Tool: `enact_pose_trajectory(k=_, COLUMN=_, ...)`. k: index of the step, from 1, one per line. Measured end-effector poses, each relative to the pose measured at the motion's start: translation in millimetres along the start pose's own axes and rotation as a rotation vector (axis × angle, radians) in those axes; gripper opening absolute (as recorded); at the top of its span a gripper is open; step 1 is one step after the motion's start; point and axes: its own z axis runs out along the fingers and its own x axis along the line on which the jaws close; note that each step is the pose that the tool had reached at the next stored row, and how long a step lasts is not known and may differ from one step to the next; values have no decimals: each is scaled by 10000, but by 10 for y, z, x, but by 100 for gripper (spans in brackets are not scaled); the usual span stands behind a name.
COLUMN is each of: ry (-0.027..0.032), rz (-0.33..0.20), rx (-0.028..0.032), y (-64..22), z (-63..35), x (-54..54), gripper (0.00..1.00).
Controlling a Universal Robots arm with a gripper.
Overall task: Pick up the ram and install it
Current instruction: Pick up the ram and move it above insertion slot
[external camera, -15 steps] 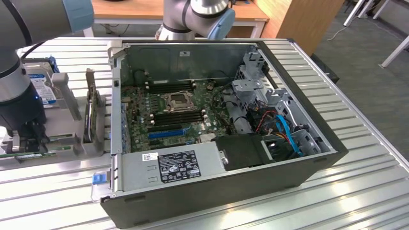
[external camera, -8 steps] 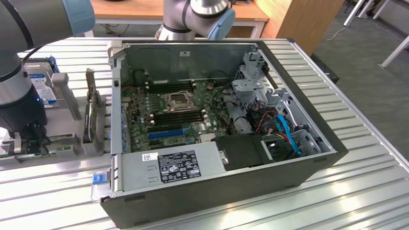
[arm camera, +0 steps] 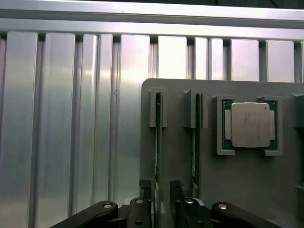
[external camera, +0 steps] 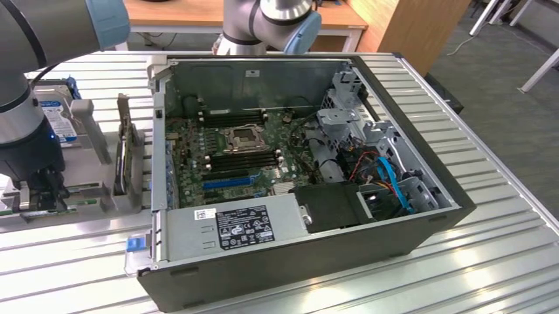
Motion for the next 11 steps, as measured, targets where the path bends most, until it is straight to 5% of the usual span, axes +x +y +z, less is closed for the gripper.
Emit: enact_pose_trajectory(k=11, ry=-2, rz=0, rx=3, y=-11, z=30, x=0, gripper=29)
